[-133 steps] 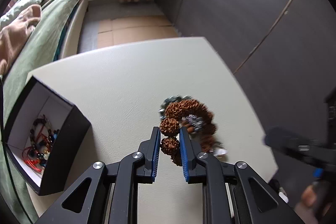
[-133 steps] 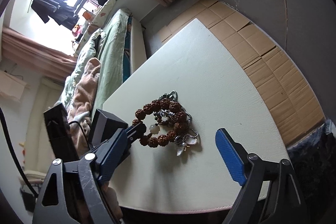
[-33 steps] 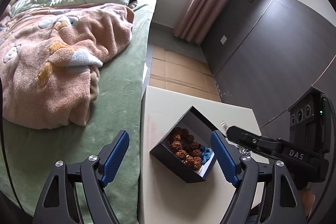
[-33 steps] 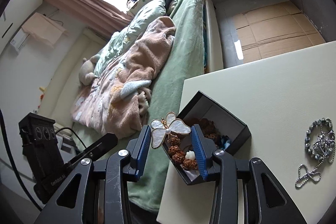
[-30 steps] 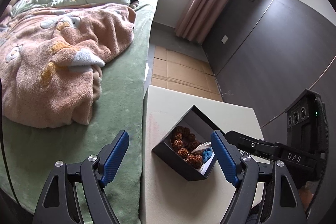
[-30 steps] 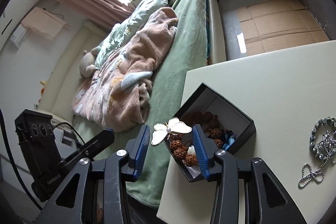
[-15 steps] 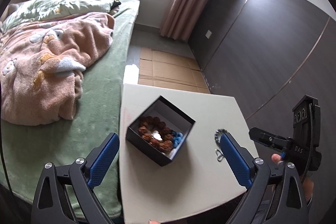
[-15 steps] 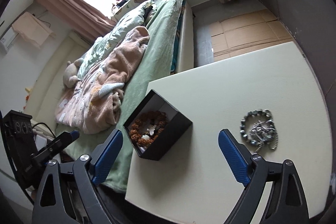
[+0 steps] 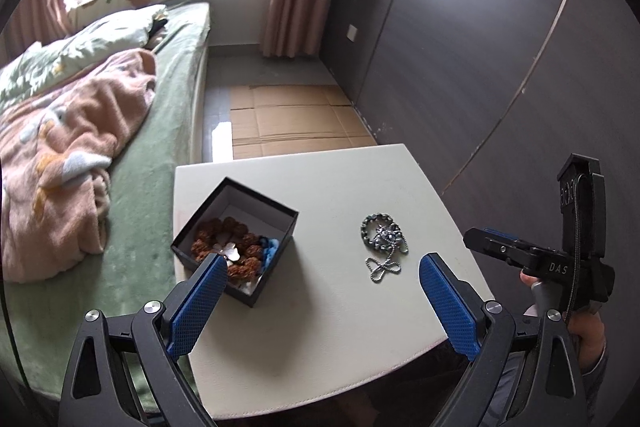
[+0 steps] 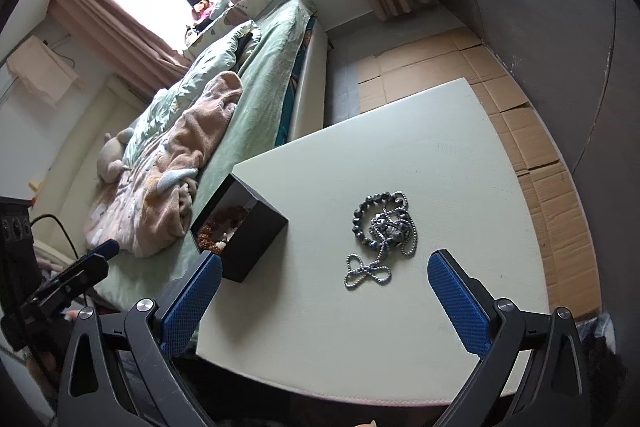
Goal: Organize jewelry
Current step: 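Reach the left tool to the dark green bead bracelet and grasp it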
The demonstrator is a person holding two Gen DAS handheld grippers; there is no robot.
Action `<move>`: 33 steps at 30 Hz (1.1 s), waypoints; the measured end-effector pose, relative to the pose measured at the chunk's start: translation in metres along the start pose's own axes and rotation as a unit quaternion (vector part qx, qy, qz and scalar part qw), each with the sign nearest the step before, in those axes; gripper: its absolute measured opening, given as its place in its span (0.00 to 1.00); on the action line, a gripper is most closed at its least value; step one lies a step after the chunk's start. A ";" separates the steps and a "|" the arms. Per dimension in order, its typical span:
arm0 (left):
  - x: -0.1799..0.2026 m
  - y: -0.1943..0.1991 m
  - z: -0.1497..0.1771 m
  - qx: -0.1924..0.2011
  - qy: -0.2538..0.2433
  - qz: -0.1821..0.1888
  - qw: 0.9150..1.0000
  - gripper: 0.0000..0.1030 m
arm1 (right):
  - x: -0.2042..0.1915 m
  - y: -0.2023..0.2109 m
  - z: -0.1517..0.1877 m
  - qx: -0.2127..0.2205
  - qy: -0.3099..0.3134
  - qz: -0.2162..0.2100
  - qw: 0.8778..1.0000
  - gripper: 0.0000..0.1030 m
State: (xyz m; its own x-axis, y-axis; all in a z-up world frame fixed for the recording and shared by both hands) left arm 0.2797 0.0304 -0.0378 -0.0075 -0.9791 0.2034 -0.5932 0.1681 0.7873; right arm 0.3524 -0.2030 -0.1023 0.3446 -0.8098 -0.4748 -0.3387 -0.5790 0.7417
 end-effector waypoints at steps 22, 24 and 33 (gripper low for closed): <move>0.054 -0.136 -0.032 -0.117 -0.064 0.045 0.990 0.42 | 0.064 0.005 0.003 0.017 -0.118 0.051 0.991 0.84; 0.055 -0.153 -0.032 -0.132 -0.062 0.044 0.988 0.34 | 0.071 0.003 0.002 0.015 -0.132 0.057 0.990 0.84; 0.059 -0.204 -0.028 -0.172 -0.058 0.031 0.983 0.26 | 0.092 -0.005 0.001 0.008 -0.163 0.071 0.984 0.83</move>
Point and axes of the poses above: each gripper's, at about its wrist camera, not at the fingertips, and y roughly against the way its jaws point, x to its right, z to its underside, the point moved 3 cm from there along -y, roughly the way its jaws point, and after that the axes turned 3 degrees about -x, right-handed, at the moved point
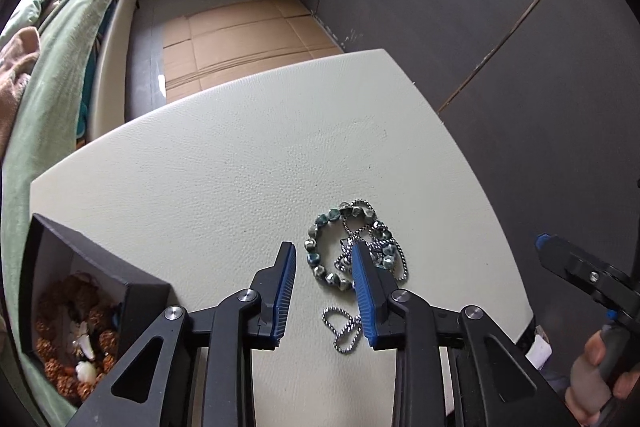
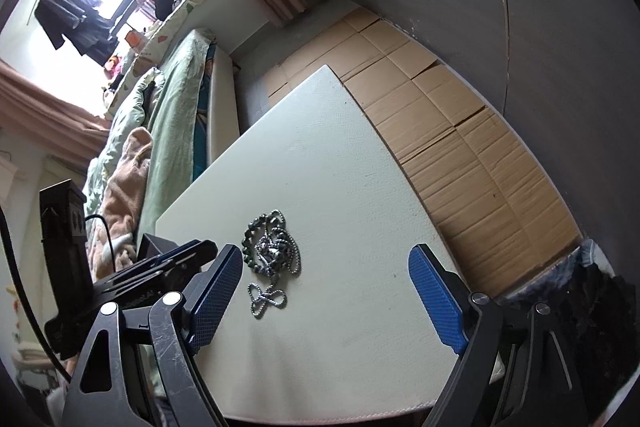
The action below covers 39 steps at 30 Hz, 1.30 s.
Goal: Organize jewelry
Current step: 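Reach the left tool to the dark green bead bracelet and grasp it, then lift the green bead bracelet with the left tool and carry it over the box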
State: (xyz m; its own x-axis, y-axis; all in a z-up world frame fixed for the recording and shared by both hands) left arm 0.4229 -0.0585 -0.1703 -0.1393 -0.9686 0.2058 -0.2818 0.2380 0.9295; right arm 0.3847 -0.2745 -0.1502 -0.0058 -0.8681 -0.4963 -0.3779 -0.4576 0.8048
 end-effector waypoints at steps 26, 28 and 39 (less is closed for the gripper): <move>0.010 0.055 0.017 0.050 -0.010 0.120 0.991 0.08 | -0.026 -0.024 0.004 -0.011 0.012 0.035 0.999 0.80; 0.012 0.073 0.018 0.066 -0.014 0.135 0.988 0.08 | -0.025 -0.024 0.005 -0.009 0.007 0.039 0.999 0.80; -0.006 0.136 0.022 0.124 -0.002 0.182 0.976 0.08 | -0.033 -0.034 0.009 -0.018 0.004 0.045 0.999 0.70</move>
Point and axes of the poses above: each gripper's, at about its wrist camera, not at the fingertips, and y roughly against the way its jaws point, x to its right, z to its underside, the point moved 3 cm from there along -y, roughly the way its jaws point, and after that the axes turned 3 degrees about -x, right-handed, at the moved point
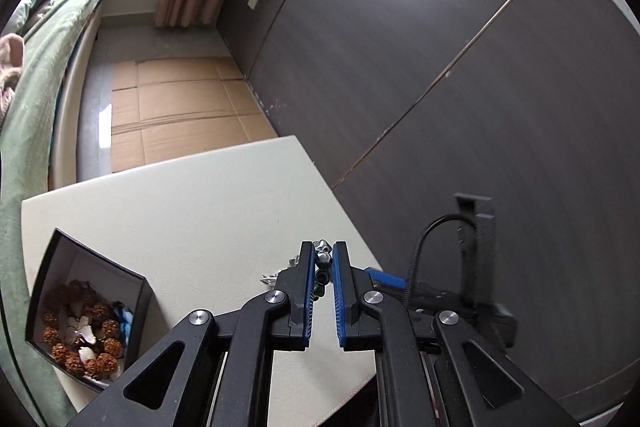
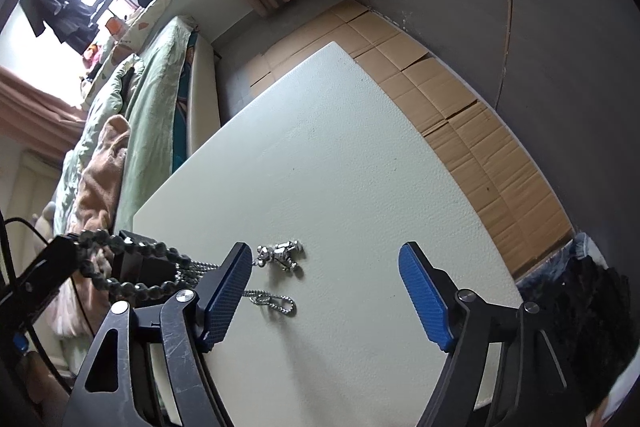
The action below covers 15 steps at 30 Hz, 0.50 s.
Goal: Organize jewelry
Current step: 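Lift the green bead bracelet with the left tool and carry it over the box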
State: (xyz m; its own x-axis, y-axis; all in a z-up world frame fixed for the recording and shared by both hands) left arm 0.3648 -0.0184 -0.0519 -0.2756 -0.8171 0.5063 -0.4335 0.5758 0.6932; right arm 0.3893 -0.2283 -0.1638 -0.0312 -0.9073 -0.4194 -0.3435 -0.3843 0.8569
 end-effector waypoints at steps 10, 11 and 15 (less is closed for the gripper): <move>-0.012 0.037 -0.010 0.039 0.014 0.012 0.999 0.08 | -0.047 -0.016 0.017 -0.030 0.074 -0.025 0.996 0.69; -0.012 0.040 -0.011 0.044 0.015 0.012 0.999 0.08 | -0.055 -0.019 0.020 -0.038 0.087 -0.032 0.995 0.69; -0.014 0.053 -0.014 0.056 0.021 0.022 0.998 0.08 | -0.079 -0.028 0.031 -0.054 0.116 -0.048 0.991 0.69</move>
Point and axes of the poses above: each gripper's, at about its wrist camera, not at the fingertips, and y roughly against the way its jaws point, x to its right, z to its underside, the point moved 3 cm from there along -y, roughly the way its jaws point, and after that the axes turned 3 degrees about -x, right-handed, at the moved point
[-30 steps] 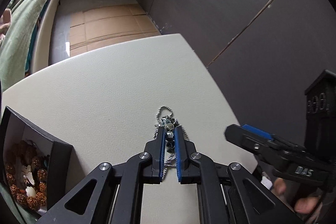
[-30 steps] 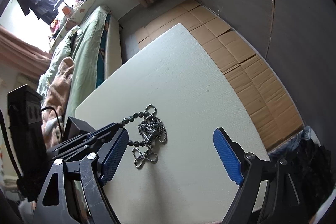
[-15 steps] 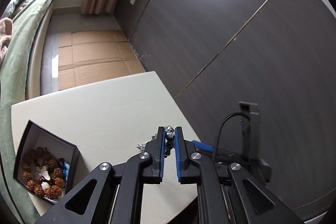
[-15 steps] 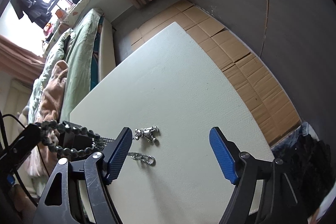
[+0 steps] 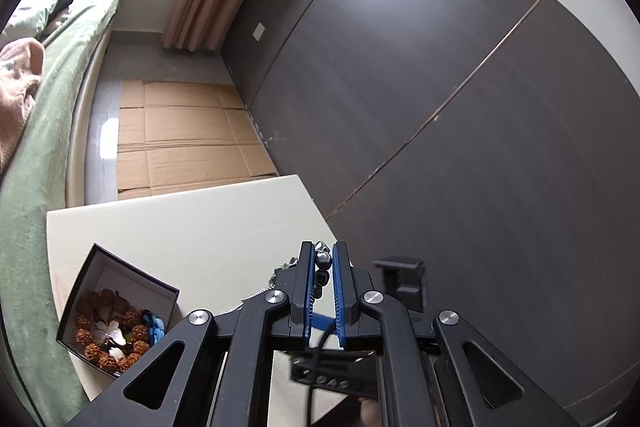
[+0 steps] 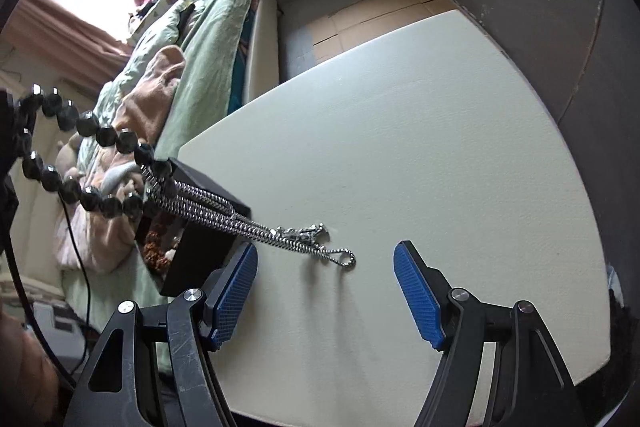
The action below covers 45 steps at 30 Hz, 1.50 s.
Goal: Organize jewelry
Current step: 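Lift the green bead bracelet with the left tool and carry it over the box, then release the green bracelet into the box while the right tool closes on the robot pendant necklace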
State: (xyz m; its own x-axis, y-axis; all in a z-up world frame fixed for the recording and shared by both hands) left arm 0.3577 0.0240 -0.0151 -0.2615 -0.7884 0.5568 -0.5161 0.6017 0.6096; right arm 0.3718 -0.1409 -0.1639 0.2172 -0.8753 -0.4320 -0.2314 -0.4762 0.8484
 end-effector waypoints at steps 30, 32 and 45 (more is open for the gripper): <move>0.058 0.118 -0.046 0.109 -0.052 -0.018 0.992 0.08 | -0.025 -0.029 0.005 -0.029 0.014 0.019 0.999 0.69; 0.058 0.124 -0.046 0.114 -0.054 -0.024 0.992 0.08 | -0.026 -0.034 0.004 -0.034 0.012 0.020 0.999 0.66; 0.010 0.137 -0.040 0.128 -0.011 -0.078 0.989 0.08 | -0.046 -0.072 0.000 -0.069 0.064 0.084 0.992 0.51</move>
State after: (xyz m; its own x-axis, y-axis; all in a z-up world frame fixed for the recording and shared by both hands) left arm 0.3170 0.1034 0.0970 -0.1777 -0.8736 0.4530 -0.7405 0.4219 0.5231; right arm 0.3783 -0.0661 -0.2048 0.3072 -0.9193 -0.2459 -0.1453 -0.3007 0.9426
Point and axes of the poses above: each gripper's, at about its wrist camera, not at the fingertips, and y roughly against the way its jaws point, x to its right, z to its underside, the point moved 3 cm from there along -y, roughly the way its jaws point, and after that the axes turned 3 degrees about -x, right-handed, at the moved point
